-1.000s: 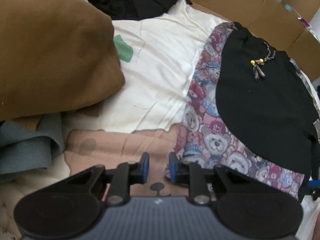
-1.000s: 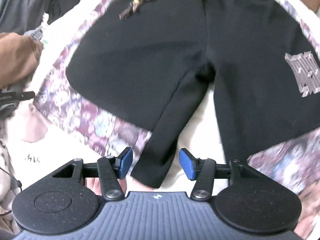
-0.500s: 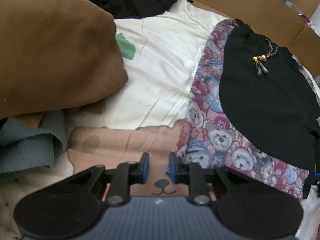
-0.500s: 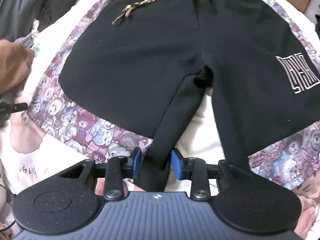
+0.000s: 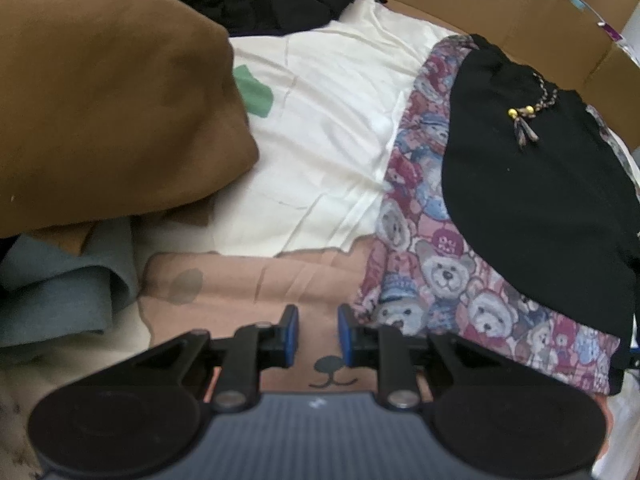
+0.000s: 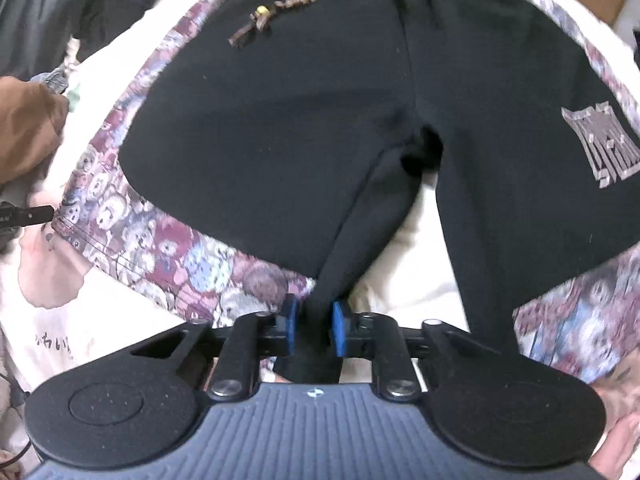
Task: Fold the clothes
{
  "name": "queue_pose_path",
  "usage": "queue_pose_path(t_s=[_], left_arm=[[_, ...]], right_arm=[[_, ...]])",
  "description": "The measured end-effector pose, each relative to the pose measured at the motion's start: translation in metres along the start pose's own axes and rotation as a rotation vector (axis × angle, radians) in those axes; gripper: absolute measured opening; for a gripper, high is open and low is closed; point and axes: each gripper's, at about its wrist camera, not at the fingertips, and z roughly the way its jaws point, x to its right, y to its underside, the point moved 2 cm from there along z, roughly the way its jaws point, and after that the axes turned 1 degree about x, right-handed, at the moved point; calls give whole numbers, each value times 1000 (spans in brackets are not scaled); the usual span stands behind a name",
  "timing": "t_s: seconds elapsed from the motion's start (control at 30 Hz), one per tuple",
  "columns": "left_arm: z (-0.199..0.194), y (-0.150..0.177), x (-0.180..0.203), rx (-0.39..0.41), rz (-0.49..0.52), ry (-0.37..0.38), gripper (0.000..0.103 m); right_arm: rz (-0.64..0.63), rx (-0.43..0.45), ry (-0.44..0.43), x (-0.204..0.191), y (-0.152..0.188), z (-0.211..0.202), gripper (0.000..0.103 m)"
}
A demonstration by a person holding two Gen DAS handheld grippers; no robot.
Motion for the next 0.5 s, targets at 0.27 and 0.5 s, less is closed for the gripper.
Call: queue_pose_path(t_s=[0.27,0.5], left_arm=[[-3,-4,-4,13,-9,37,22],[-4,-6,-2,41,-66,108,23]], right_arm=[[24,-14,23,14,11,-10,0],[37,-40,28,14,14,-4,0]])
